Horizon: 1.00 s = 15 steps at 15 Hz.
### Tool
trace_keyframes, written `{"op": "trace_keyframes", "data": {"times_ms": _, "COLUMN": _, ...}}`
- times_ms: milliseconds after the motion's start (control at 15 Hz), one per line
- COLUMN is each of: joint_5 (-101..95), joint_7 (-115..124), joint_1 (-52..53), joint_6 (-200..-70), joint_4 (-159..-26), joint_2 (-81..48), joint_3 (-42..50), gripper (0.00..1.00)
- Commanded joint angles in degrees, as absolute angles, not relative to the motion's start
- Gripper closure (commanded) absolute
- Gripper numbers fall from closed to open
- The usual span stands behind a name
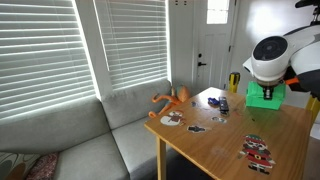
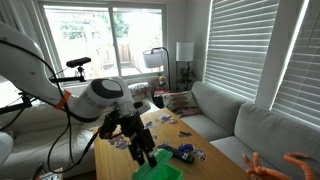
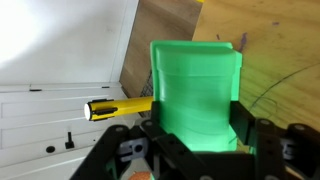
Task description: Open the green lunch box
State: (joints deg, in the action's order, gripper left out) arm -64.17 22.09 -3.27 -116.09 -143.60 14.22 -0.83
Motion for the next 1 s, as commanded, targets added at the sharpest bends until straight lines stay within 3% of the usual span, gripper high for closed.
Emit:
{"op": "trace_keyframes", "data": {"times_ms": 0, "joint_5": -67.8, "joint_7": 28.2, "joint_1": -3.0, "joint_6": -114.8, "joint_4": -144.1, "joint_2": 13.6, "joint_3": -0.8, "gripper": 0.56}}
{"op": "trace_keyframes", "data": {"times_ms": 933, "joint_5": -78.3, "joint_7": 36.9, "joint_1": -0.2, "joint_6": -106.2, "joint_4": -144.5, "joint_2": 8.6, "joint_3": -2.2, "gripper": 0.56}}
